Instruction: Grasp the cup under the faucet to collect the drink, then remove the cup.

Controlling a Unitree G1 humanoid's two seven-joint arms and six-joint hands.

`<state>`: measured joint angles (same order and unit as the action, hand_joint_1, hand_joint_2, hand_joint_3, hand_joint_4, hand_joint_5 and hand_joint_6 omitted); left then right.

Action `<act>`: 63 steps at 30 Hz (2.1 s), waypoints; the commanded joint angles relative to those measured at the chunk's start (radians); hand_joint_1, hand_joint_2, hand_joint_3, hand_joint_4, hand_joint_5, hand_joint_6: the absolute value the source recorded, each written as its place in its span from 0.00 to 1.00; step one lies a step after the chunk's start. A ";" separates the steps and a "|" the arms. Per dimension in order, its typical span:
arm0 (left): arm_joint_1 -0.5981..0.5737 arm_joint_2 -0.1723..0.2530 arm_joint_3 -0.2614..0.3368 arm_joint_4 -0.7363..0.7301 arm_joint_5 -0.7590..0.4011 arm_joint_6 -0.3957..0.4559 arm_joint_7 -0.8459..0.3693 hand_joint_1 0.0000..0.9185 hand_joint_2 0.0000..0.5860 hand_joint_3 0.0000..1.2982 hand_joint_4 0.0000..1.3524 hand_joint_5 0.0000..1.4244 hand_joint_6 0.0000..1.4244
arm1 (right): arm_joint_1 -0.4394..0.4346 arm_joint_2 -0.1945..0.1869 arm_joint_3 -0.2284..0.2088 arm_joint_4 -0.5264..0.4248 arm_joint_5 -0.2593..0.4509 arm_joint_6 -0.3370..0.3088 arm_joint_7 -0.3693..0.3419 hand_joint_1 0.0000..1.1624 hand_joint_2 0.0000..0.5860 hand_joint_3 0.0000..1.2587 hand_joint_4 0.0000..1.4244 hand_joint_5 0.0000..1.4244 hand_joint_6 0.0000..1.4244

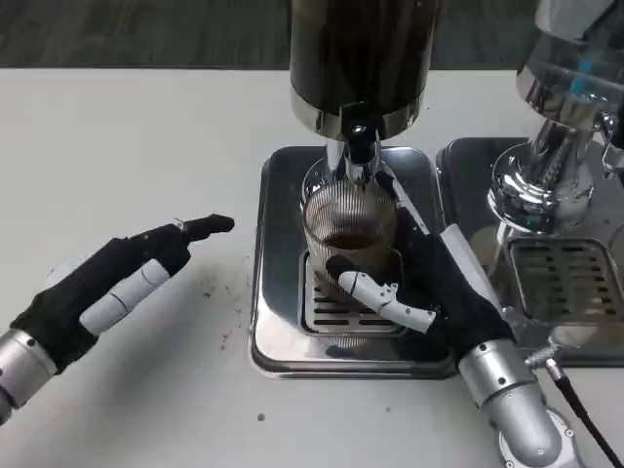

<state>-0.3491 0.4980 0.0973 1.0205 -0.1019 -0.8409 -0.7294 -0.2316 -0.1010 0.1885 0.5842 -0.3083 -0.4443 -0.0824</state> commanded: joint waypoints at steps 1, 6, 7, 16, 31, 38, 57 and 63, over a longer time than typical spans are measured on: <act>0.013 0.015 0.004 -0.009 0.005 0.013 0.005 0.00 0.15 0.20 0.10 0.05 0.02 | -0.018 0.005 0.009 0.009 -0.021 0.005 -0.024 0.51 0.38 0.00 0.00 0.00 0.05; 0.016 0.015 0.005 -0.011 0.005 0.017 0.005 0.00 0.15 0.21 0.11 0.06 0.02 | -0.018 0.009 0.015 0.007 -0.043 0.024 -0.049 0.53 0.38 0.00 0.00 0.01 0.07; 0.016 0.015 0.005 -0.011 0.005 0.017 0.005 0.00 0.16 0.21 0.11 0.06 0.02 | -0.019 0.010 0.017 0.006 -0.047 0.029 -0.053 0.53 0.38 0.00 0.00 0.01 0.07; 0.020 0.018 0.004 -0.013 0.009 0.023 0.008 0.00 0.16 0.23 0.13 0.06 0.03 | -0.021 0.026 0.042 -0.012 -0.102 0.093 -0.109 0.54 0.38 0.04 0.07 0.12 0.16; 0.026 0.021 0.002 -0.020 0.012 0.030 0.010 0.00 0.21 0.24 0.15 0.08 0.04 | -0.002 0.044 0.092 -0.004 -0.178 0.108 -0.239 0.56 0.37 0.26 0.25 0.28 0.38; 0.024 0.021 0.001 -0.018 0.013 0.033 0.010 0.00 0.24 0.24 0.16 0.09 0.04 | 0.007 0.051 0.101 0.026 -0.195 0.070 -0.341 0.58 0.36 0.32 0.32 0.36 0.51; 0.012 0.019 -0.006 -0.010 0.020 0.037 0.007 0.00 0.28 0.24 0.17 0.10 0.04 | 0.030 0.054 0.104 0.080 -0.238 -0.054 -0.551 0.59 0.39 0.47 0.48 0.54 0.75; 0.008 0.016 -0.007 -0.010 0.019 0.038 0.005 0.00 0.28 0.24 0.17 0.10 0.04 | 0.058 0.042 0.098 0.051 -0.239 -0.065 -0.565 0.60 0.39 0.48 0.49 0.57 0.78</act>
<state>-0.3292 0.5071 0.0981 1.0068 -0.0991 -0.8134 -0.7289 -0.1905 -0.0531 0.2936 0.6596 -0.5456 -0.4834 -0.6239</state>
